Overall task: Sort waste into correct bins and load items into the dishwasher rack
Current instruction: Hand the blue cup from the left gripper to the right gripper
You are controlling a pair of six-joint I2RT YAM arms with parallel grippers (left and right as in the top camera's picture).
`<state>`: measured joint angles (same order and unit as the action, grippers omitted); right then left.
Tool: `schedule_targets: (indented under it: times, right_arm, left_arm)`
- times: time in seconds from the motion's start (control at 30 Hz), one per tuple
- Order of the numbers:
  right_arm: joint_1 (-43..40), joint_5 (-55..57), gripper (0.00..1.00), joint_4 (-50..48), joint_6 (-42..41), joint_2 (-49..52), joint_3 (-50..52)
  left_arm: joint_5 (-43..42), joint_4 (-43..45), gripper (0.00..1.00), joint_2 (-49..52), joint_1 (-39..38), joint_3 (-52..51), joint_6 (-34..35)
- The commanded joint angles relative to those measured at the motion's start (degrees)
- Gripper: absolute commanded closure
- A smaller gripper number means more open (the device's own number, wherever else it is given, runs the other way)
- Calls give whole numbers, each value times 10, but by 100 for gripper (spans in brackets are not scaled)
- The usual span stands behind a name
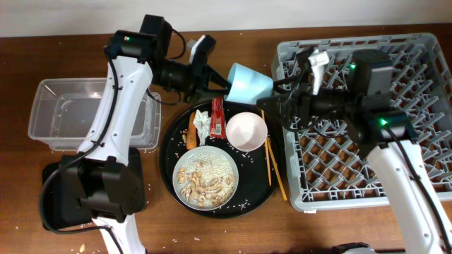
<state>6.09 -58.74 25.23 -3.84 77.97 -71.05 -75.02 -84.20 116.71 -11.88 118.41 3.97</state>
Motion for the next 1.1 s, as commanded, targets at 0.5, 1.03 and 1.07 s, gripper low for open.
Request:
schedule_targets:
  times: [0.5, 1.03, 1.07]
  right_arm:
    - [19, -120, 39, -53, 4, 40, -9]
    - [-228, 260, 42, 313, -1, -85, -12]
    - [-261, 291, 42, 360, -19, -86, -14]
  left_arm:
    - [4, -1, 91, 0, -1, 7, -10]
    - [36, 12, 1, 0, 43, 7, -10]
    - [49, 12, 1, 0, 45, 7, -10]
